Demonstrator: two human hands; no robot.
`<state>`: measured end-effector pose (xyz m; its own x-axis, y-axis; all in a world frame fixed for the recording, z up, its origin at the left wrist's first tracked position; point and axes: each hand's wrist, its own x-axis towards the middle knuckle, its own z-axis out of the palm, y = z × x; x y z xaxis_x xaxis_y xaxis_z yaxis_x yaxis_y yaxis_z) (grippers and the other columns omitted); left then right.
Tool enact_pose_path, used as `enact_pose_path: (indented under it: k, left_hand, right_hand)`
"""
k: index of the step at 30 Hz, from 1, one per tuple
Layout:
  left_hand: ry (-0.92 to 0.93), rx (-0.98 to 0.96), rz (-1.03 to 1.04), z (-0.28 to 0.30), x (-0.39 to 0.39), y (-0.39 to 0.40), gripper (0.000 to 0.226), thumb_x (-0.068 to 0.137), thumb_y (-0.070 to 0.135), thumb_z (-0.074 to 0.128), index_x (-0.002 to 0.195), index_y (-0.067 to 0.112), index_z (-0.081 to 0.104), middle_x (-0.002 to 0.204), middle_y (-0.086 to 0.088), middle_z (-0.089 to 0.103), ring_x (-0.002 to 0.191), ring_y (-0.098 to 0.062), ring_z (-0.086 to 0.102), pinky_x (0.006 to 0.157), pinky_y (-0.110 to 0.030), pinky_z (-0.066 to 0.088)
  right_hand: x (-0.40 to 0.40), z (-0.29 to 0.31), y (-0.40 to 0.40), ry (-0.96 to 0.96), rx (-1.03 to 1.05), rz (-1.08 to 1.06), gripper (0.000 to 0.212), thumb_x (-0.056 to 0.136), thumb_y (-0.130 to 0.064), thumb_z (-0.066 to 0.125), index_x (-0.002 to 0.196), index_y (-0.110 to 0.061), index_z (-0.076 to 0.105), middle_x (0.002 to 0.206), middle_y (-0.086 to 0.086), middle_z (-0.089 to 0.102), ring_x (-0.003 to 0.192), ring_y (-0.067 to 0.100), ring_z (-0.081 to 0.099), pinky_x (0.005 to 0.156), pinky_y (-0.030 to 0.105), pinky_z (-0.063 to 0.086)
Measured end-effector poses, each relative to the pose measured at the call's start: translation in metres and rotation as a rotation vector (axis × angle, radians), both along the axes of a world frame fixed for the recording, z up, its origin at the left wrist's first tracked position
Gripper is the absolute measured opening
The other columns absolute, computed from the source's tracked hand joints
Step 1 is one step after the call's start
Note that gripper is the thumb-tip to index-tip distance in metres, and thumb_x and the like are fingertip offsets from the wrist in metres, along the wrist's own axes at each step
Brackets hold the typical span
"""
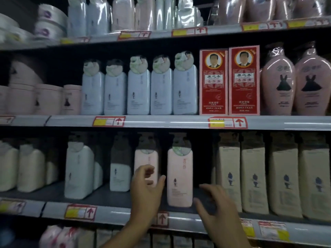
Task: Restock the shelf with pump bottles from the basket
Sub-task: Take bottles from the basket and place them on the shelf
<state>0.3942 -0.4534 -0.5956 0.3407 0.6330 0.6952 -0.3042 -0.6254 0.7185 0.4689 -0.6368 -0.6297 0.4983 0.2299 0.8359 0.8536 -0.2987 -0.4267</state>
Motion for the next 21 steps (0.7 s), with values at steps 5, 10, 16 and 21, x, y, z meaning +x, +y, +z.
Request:
enact_pose_path:
  k: [5,10,16,21]
  left_hand:
    - [0.157,-0.049,0.133,-0.015,-0.002,0.052,0.065,0.075,0.027,0.085,0.129,0.032,0.049,0.125,0.005,0.052,0.121,-0.021,0.05,0.105,-0.044,0.047]
    - [0.227,-0.144,-0.046,-0.019,0.009,0.073,0.09,0.073,0.028,0.086,0.149,0.023,0.038,0.142,0.004,0.052,0.13,-0.019,0.051,0.11,-0.045,0.046]
    - [0.206,-0.153,-0.094,-0.026,0.013,0.08,0.059,0.076,0.015,0.084,0.123,0.034,0.053,0.121,0.007,0.068,0.109,-0.013,0.065,0.098,-0.04,0.056]
    - [0.18,-0.149,-0.095,-0.027,0.011,0.079,0.059,0.076,0.016,0.084,0.125,0.03,0.055,0.115,0.012,0.065,0.109,-0.012,0.063,0.097,-0.039,0.056]
  right_hand:
    - [0.008,0.001,0.063,0.419,0.003,-0.006,0.082,0.079,-0.03,0.082,0.147,-0.022,0.038,0.141,-0.002,0.047,0.124,0.017,0.052,0.107,0.039,0.046]
    - [0.023,-0.002,0.081,0.498,0.073,-0.126,0.092,0.074,-0.025,0.085,0.151,-0.02,0.034,0.142,0.005,0.054,0.125,0.025,0.056,0.108,0.045,0.045]
    - [0.023,-0.003,0.089,0.485,0.073,-0.172,0.077,0.073,-0.026,0.086,0.14,-0.02,0.049,0.128,0.002,0.066,0.115,0.023,0.062,0.104,0.04,0.048]
    - [0.017,-0.002,0.097,0.465,0.095,-0.229,0.073,0.074,-0.03,0.084,0.136,-0.02,0.046,0.129,0.007,0.06,0.116,0.026,0.059,0.1,0.041,0.046]
